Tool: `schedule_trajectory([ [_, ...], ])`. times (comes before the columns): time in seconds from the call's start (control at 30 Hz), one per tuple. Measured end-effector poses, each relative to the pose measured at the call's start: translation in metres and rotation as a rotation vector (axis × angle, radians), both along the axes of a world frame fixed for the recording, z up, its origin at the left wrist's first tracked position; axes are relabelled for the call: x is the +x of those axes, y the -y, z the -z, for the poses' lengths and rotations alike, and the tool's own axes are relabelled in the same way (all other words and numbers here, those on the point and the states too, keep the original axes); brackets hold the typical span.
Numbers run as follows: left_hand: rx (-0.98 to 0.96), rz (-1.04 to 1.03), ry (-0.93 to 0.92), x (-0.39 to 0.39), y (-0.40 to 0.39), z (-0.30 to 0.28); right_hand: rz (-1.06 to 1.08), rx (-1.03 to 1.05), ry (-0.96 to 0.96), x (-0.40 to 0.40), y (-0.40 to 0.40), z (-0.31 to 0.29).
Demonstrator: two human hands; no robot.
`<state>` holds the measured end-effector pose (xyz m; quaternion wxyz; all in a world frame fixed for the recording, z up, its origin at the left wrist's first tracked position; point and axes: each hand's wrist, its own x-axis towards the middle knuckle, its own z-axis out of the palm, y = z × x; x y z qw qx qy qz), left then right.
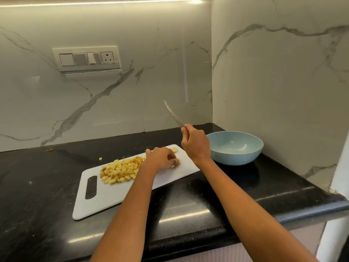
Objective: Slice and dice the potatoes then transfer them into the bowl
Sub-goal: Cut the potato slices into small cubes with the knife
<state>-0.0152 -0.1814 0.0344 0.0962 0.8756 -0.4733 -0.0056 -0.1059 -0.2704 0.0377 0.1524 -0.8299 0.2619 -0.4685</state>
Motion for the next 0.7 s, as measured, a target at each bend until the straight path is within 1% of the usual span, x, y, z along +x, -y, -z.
schedule_trajectory([
  [0.07, -0.021, -0.063, 0.052, -0.002, -0.009, -0.001, 0.001, 0.013, -0.023, -0.001, -0.003, 0.000],
  [0.13, -0.070, -0.084, 0.062, -0.002, -0.018, 0.001, -0.007, 0.019, -0.038, -0.005, -0.007, 0.000],
  [0.23, -0.144, -0.062, -0.023, 0.000, -0.029, 0.010, -0.019, 0.040, -0.078, -0.016, -0.017, 0.001],
  [0.3, -0.181, -0.046, -0.076, -0.004, -0.033, 0.015, 0.000, 0.063, -0.190, -0.026, -0.023, 0.004],
  [0.37, -0.230, -0.049, -0.065, -0.008, -0.034, 0.018, 0.035, 0.056, -0.360, -0.033, -0.029, 0.008],
  [0.43, -0.296, -0.080, -0.046, -0.011, -0.032, 0.023, 0.046, 0.095, -0.480, -0.038, -0.038, 0.014],
  [0.53, -0.365, -0.142, -0.084, -0.017, -0.032, 0.025, 0.040, 0.148, -0.564, -0.047, -0.053, 0.018],
  [0.63, -0.407, -0.183, -0.132, -0.021, -0.034, 0.023, 0.072, 0.096, -0.611, -0.054, -0.065, 0.018],
  [0.7, -0.410, -0.182, -0.130, -0.024, -0.035, 0.023, 0.095, 0.036, -0.622, -0.057, -0.071, 0.020],
])
